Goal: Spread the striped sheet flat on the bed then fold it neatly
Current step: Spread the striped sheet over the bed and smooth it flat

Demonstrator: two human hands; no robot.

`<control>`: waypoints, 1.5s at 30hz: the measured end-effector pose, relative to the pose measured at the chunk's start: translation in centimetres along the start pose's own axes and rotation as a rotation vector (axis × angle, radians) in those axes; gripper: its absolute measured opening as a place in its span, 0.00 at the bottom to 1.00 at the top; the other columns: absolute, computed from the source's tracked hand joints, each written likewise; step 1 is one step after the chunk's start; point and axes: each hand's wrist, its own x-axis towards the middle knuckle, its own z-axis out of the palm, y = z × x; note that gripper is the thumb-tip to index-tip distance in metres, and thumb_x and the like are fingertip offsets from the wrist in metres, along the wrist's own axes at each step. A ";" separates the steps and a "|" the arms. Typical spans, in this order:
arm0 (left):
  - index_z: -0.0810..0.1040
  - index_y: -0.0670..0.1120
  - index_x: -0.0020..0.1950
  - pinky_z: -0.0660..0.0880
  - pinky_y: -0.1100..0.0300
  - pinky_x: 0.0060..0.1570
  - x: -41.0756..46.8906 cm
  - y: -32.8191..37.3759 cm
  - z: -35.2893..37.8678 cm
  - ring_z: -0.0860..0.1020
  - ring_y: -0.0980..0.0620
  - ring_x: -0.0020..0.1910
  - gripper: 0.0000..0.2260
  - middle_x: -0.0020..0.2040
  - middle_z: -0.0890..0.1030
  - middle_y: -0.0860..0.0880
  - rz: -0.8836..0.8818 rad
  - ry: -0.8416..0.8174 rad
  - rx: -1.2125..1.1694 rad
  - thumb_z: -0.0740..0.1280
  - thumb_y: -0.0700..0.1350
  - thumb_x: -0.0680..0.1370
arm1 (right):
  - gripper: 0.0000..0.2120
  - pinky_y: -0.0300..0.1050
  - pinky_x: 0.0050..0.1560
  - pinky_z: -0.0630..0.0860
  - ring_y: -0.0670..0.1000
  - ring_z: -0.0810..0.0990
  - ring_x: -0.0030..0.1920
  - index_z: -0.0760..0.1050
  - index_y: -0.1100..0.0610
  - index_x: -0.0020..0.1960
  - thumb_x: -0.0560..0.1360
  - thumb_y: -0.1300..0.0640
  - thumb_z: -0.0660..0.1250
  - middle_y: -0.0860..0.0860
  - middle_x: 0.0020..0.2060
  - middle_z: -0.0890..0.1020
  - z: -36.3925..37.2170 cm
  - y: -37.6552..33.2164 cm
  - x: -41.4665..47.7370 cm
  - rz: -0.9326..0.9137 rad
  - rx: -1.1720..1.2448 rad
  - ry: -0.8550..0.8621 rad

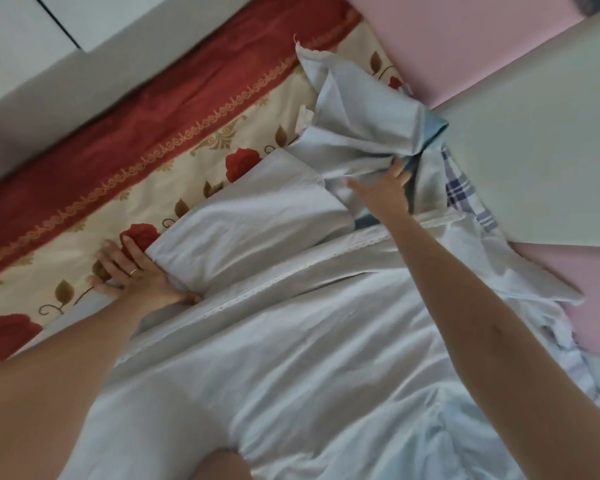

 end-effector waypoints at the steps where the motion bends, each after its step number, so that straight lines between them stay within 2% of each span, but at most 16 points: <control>1: 0.09 0.45 0.53 0.31 0.35 0.65 0.2 -0.1 0.0 0.22 0.40 0.68 0.77 0.64 0.17 0.40 0.006 -0.001 0.001 0.80 0.65 0.49 | 0.57 0.53 0.59 0.71 0.63 0.69 0.66 0.43 0.62 0.76 0.66 0.30 0.68 0.61 0.71 0.59 0.9 -0.9 -0.1 0.021 -0.058 -0.052; 3: 0.08 0.46 0.51 0.30 0.36 0.65 0.6 -0.2 -0.1 0.21 0.40 0.67 0.77 0.64 0.16 0.40 0.018 0.001 -0.010 0.80 0.65 0.49 | 0.50 0.51 0.53 0.73 0.62 0.73 0.63 0.47 0.63 0.76 0.71 0.34 0.65 0.61 0.68 0.68 2.3 -2.0 -0.2 0.018 -0.196 -0.084; 6: 0.08 0.46 0.51 0.30 0.35 0.65 0.9 -0.8 0.2 0.21 0.40 0.67 0.77 0.64 0.16 0.40 0.048 0.014 -0.026 0.80 0.65 0.48 | 0.20 0.48 0.50 0.73 0.59 0.77 0.59 0.67 0.64 0.68 0.81 0.54 0.56 0.60 0.60 0.77 2.8 -3.8 0.0 -0.024 -0.231 -0.020; 9: 0.08 0.46 0.52 0.30 0.35 0.65 1.3 -1.2 0.6 0.20 0.40 0.65 0.77 0.59 0.13 0.41 0.051 0.024 -0.025 0.79 0.66 0.49 | 0.12 0.45 0.40 0.75 0.53 0.77 0.33 0.75 0.64 0.49 0.80 0.64 0.53 0.56 0.33 0.77 0.9 -5.6 1.7 0.103 0.148 -0.096; 11: 0.09 0.46 0.55 0.31 0.34 0.66 1.8 -1.2 0.9 0.19 0.40 0.63 0.76 0.54 0.10 0.42 0.064 0.045 0.003 0.77 0.69 0.51 | 0.14 0.38 0.26 0.67 0.48 0.66 0.23 0.67 0.59 0.38 0.81 0.64 0.52 0.52 0.24 0.68 0.2 -5.7 3.4 0.322 0.668 -0.144; 13: 0.09 0.46 0.55 0.31 0.34 0.66 2.2 -1.2 1.0 0.19 0.39 0.65 0.74 0.53 0.10 0.42 0.052 0.045 0.004 0.76 0.70 0.53 | 0.11 0.37 0.29 0.71 0.47 0.71 0.29 0.69 0.57 0.42 0.81 0.61 0.52 0.51 0.33 0.71 1.2 -4.7 4.0 0.364 0.984 -0.067; 15: 0.09 0.46 0.53 0.31 0.34 0.66 2.5 -1.1 1.3 0.21 0.39 0.66 0.74 0.54 0.11 0.42 0.065 0.077 0.014 0.76 0.70 0.53 | 0.12 0.41 0.38 0.75 0.48 0.76 0.38 0.72 0.60 0.57 0.79 0.58 0.55 0.52 0.43 0.75 2.5 -4.1 4.1 0.305 0.964 -0.044; 17: 0.08 0.46 0.52 0.31 0.34 0.66 2.7 -1.0 1.3 0.21 0.39 0.67 0.74 0.53 0.11 0.42 0.062 0.097 -0.001 0.76 0.70 0.53 | 0.22 0.44 0.51 0.75 0.52 0.77 0.51 0.64 0.60 0.70 0.78 0.54 0.60 0.56 0.58 0.75 2.9 -4.7 3.3 0.284 0.976 -0.012; 21: 0.08 0.47 0.52 0.31 0.35 0.66 2.6 -1.2 1.8 0.21 0.39 0.67 0.74 0.60 0.14 0.40 0.058 0.147 -0.003 0.74 0.72 0.51 | 0.46 0.54 0.74 0.54 0.58 0.52 0.75 0.41 0.58 0.77 0.73 0.46 0.69 0.58 0.76 0.51 5.3 -5.7 -2.6 -0.063 0.414 0.060; 24: 0.11 0.47 0.58 0.31 0.35 0.67 2.3 -1.6 2.2 0.23 0.40 0.69 0.73 0.66 0.18 0.41 0.117 0.215 -0.033 0.74 0.72 0.53 | 0.47 0.62 0.72 0.39 0.59 0.43 0.77 0.38 0.55 0.78 0.74 0.41 0.65 0.56 0.77 0.45 10.1 -3.2 -10.9 -0.451 0.115 -0.003; 27: 0.21 0.47 0.69 0.32 0.35 0.68 2.1 -2.0 3.3 0.28 0.41 0.72 0.71 0.71 0.25 0.40 0.188 0.335 -0.091 0.75 0.70 0.55 | 0.43 0.65 0.72 0.43 0.61 0.47 0.77 0.40 0.50 0.78 0.75 0.40 0.63 0.57 0.77 0.50 15.6 1.2 -19.4 -0.681 -0.099 -0.034; 30: 0.51 0.43 0.74 0.36 0.37 0.68 2.4 -3.3 5.1 0.42 0.38 0.75 0.56 0.76 0.43 0.37 0.431 0.608 -0.107 0.77 0.65 0.57 | 0.39 0.64 0.72 0.54 0.61 0.57 0.75 0.49 0.52 0.76 0.73 0.41 0.63 0.61 0.74 0.60 19.3 5.2 -25.3 -0.480 -0.007 0.024; 33: 0.70 0.40 0.57 0.44 0.41 0.68 2.8 -3.5 5.2 0.56 0.38 0.71 0.28 0.71 0.60 0.39 0.600 0.817 -0.089 0.73 0.58 0.69 | 0.35 0.62 0.73 0.58 0.59 0.58 0.74 0.57 0.57 0.74 0.73 0.51 0.69 0.60 0.73 0.62 20.3 8.2 -27.5 -0.341 0.110 0.043; 38: 0.74 0.42 0.54 0.61 0.50 0.56 3.4 -1.9 1.4 0.74 0.41 0.52 0.11 0.47 0.79 0.42 0.668 0.972 -0.065 0.60 0.48 0.81 | 0.29 0.58 0.64 0.70 0.60 0.69 0.67 0.62 0.54 0.73 0.74 0.61 0.68 0.59 0.69 0.65 18.3 8.2 -26.2 -0.396 0.178 0.063; 42: 0.73 0.40 0.47 0.66 0.52 0.41 4.5 -2.5 -0.4 0.75 0.41 0.40 0.09 0.41 0.77 0.42 0.817 0.944 0.021 0.62 0.46 0.80 | 0.28 0.56 0.56 0.74 0.59 0.74 0.60 0.61 0.52 0.74 0.76 0.61 0.65 0.57 0.67 0.66 15.2 5.8 -22.4 -0.471 0.143 0.076; 45: 0.70 0.43 0.42 0.62 0.56 0.35 5.6 -2.5 -1.7 0.72 0.43 0.37 0.11 0.37 0.73 0.45 0.760 0.874 -0.085 0.63 0.49 0.80 | 0.30 0.52 0.52 0.74 0.58 0.76 0.55 0.60 0.49 0.74 0.75 0.63 0.65 0.56 0.68 0.64 13.1 3.8 -19.1 -0.441 -0.063 0.071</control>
